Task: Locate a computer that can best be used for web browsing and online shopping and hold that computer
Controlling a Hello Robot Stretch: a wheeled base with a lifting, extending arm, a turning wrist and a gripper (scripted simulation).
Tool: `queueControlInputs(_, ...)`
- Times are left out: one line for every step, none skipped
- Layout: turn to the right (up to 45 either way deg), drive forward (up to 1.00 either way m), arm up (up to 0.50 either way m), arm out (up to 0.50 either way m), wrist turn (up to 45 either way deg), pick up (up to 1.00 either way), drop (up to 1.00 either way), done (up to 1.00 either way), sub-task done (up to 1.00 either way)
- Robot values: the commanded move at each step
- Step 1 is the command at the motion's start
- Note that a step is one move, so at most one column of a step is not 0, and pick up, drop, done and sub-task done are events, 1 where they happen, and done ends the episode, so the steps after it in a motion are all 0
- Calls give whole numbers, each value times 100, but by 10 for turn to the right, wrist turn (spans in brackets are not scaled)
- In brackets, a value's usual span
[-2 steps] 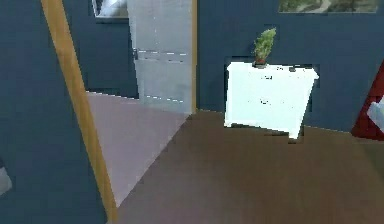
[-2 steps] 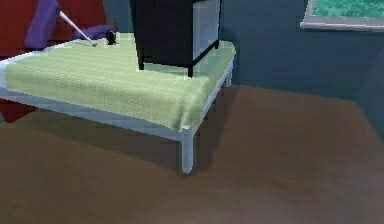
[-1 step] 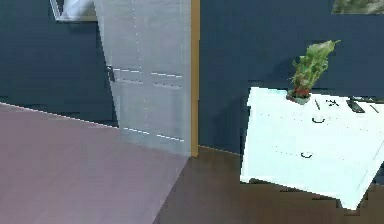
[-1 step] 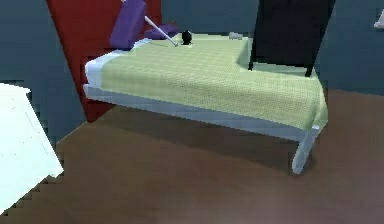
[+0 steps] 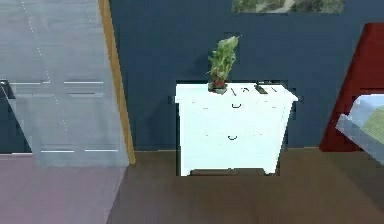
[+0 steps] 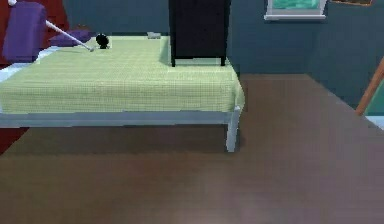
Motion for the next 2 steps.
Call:
queueControlInputs(0, 5, 0, 0, 0, 0, 0, 0, 0)
queueControlInputs(-330, 0, 0, 0, 0, 0, 0, 0, 0)
